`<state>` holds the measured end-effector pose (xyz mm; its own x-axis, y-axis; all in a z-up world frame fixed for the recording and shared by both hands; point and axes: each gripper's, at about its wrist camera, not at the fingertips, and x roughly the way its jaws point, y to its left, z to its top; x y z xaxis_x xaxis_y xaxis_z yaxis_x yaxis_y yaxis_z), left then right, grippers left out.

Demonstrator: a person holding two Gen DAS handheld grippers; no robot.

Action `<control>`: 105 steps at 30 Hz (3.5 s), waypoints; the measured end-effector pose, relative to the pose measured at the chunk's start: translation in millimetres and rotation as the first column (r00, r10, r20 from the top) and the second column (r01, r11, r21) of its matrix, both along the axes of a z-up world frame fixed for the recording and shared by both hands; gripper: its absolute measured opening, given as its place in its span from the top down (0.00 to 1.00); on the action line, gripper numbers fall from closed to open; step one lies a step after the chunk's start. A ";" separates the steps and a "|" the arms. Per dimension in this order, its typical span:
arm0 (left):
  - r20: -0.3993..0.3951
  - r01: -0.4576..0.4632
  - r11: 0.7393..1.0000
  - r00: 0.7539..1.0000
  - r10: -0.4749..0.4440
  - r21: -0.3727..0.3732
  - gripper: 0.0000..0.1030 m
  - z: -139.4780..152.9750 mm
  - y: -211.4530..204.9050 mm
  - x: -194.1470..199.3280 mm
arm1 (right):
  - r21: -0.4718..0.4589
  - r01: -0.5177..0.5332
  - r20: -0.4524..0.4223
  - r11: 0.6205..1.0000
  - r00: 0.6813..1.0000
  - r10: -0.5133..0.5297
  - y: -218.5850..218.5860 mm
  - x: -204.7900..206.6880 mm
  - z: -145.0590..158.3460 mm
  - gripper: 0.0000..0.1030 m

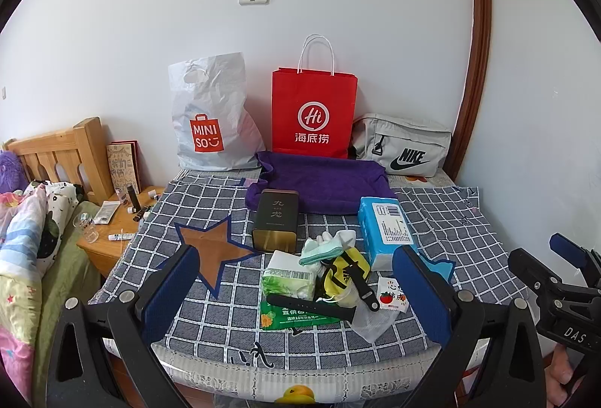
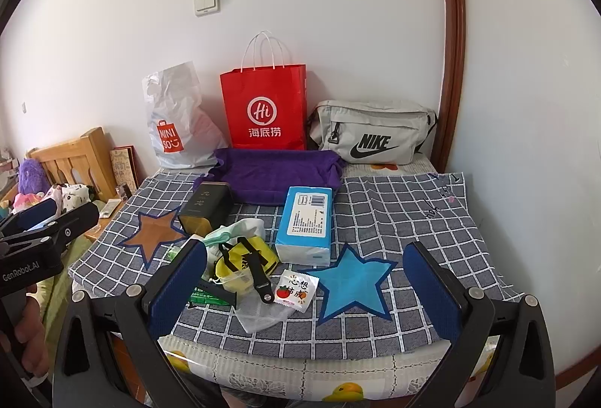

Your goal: Organize soft objects

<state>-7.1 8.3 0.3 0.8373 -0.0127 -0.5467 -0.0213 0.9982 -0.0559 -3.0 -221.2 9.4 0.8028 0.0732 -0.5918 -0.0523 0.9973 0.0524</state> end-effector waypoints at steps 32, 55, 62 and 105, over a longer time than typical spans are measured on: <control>0.000 0.000 1.000 1.000 0.000 0.002 0.00 0.1 -0.1 0.1 | 0.003 -0.006 0.009 1.000 1.000 0.006 4.2 -3.1 0.8 0.00; -0.103 -0.024 1.000 0.994 0.025 0.012 0.00 -39.1 21.1 36.7 | 0.028 -0.024 -0.066 0.999 0.997 0.026 -3.1 25.0 -39.6 0.00; -0.189 -0.052 0.999 0.981 0.052 0.008 0.00 -80.2 31.7 61.5 | 0.023 -0.019 -0.141 1.000 0.990 0.022 -2.7 46.4 -79.7 0.01; -0.345 -0.021 0.993 0.939 -0.019 -0.112 0.02 -198.4 33.0 143.3 | -0.052 0.010 -0.343 0.999 0.939 -0.027 35.2 138.2 -233.2 0.18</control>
